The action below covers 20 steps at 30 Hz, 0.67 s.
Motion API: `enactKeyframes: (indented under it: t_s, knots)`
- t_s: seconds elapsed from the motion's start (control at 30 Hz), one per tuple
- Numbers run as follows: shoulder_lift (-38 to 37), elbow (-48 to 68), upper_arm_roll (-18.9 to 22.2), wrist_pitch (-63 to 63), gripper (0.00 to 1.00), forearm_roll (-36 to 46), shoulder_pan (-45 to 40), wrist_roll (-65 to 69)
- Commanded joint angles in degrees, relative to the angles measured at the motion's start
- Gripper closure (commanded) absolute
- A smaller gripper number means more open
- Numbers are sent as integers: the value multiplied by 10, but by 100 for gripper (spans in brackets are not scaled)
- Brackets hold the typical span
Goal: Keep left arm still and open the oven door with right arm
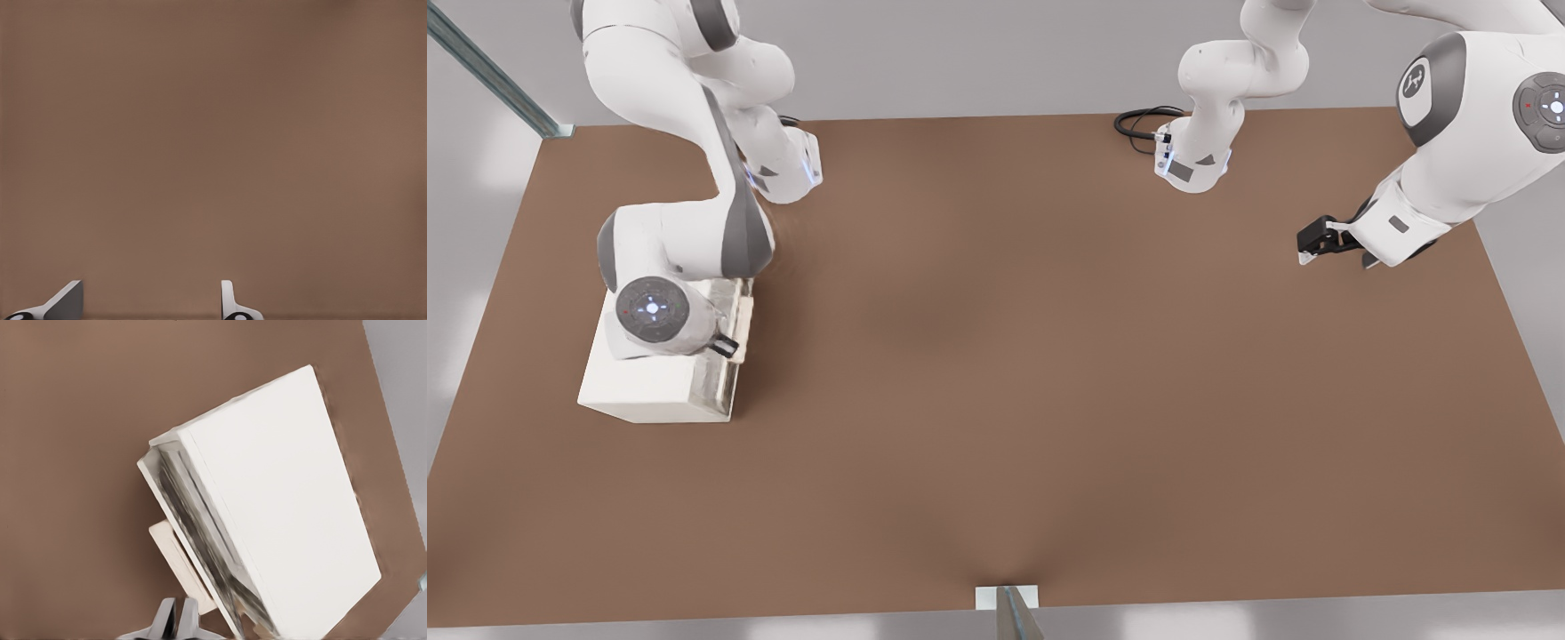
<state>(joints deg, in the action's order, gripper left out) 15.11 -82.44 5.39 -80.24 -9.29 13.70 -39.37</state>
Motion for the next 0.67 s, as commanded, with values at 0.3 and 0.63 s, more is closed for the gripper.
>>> enactKeyframes:
  t_s: [0.3,0.63]
  knots:
    - [-33,80,16,28,0,129,-36,385]
    - [-33,76,16,24,0,126,-36,387]
